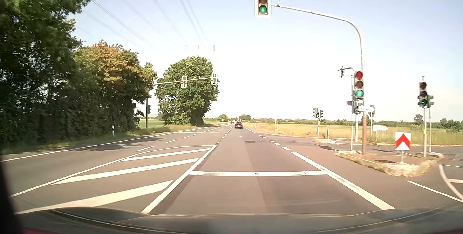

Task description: Follow the waypoints while adhering to traffic rules and regulations

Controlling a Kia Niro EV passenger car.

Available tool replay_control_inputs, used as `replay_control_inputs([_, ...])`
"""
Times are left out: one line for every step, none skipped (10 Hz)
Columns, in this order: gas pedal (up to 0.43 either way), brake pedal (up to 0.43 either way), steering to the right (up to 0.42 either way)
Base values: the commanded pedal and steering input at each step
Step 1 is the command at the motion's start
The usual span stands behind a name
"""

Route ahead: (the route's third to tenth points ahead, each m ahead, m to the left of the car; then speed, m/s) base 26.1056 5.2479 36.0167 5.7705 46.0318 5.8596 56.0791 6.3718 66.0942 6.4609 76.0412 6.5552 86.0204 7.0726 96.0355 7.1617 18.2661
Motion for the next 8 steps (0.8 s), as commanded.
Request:
replay_control_inputs([0.067, 0.030, -0.005])
replay_control_inputs([0.067, 0.030, -0.005])
replay_control_inputs([0.067, 0.030, -0.005])
replay_control_inputs([0.067, 0.030, -0.005])
replay_control_inputs([0.067, 0.030, -0.004])
replay_control_inputs([0.067, 0.030, -0.004])
replay_control_inputs([0.067, 0.030, -0.004])
replay_control_inputs([0.067, 0.030, -0.004])
